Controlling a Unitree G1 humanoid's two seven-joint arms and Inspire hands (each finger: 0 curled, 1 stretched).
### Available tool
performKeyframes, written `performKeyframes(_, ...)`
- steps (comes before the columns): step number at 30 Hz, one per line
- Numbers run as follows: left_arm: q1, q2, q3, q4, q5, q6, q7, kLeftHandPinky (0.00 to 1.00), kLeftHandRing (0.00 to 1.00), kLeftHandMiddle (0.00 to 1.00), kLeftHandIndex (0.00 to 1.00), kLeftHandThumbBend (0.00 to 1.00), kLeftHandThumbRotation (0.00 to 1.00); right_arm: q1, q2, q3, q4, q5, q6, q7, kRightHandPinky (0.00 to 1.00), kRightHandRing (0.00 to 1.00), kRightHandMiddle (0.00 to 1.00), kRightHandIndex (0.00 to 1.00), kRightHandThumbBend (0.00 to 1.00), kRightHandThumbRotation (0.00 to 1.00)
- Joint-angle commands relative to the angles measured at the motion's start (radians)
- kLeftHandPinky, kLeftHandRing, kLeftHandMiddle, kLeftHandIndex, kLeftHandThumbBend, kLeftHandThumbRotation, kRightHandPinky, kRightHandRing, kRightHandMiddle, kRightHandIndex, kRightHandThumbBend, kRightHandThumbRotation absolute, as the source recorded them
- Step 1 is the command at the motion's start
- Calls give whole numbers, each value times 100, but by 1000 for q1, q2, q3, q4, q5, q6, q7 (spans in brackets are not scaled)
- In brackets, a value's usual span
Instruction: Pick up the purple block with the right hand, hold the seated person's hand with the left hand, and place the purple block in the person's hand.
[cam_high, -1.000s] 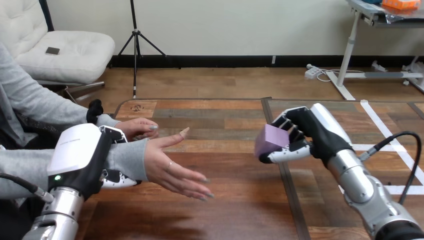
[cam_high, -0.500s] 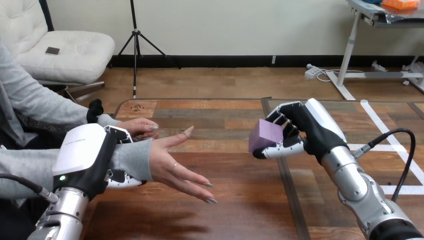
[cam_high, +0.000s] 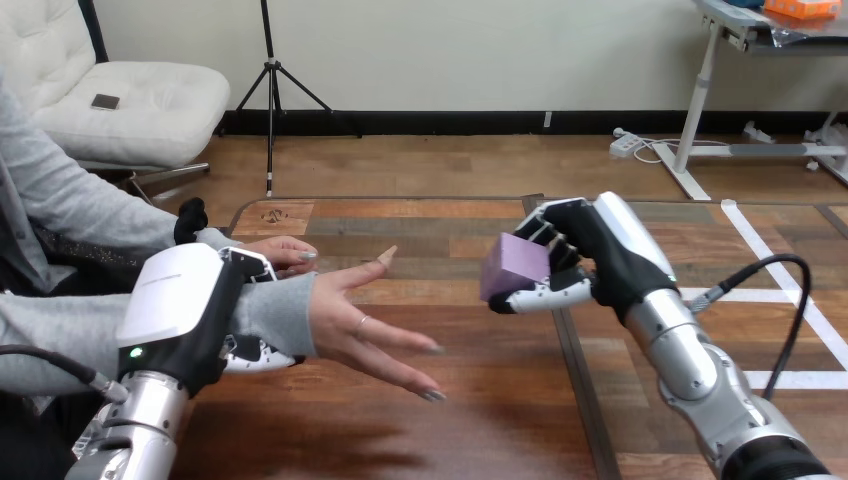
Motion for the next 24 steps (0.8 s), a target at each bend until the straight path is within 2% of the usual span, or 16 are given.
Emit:
performKeyframes(1,-107,-53,-18,-23,-11,-44,24,18,23,29,29,78,0,-100,23,0,-74,16,-28,7,32,35,39,43,80,0)
performKeyframes(12,-124,-70,-23,-12,12,-49,43,18,24,29,30,79,0,-96,55,11,-120,15,-13,36,33,36,39,43,78,0)
performKeyframes(24,-139,-88,-26,-11,19,-38,39,18,23,29,30,77,0,-86,89,24,-179,16,-6,75,33,36,40,43,77,0)
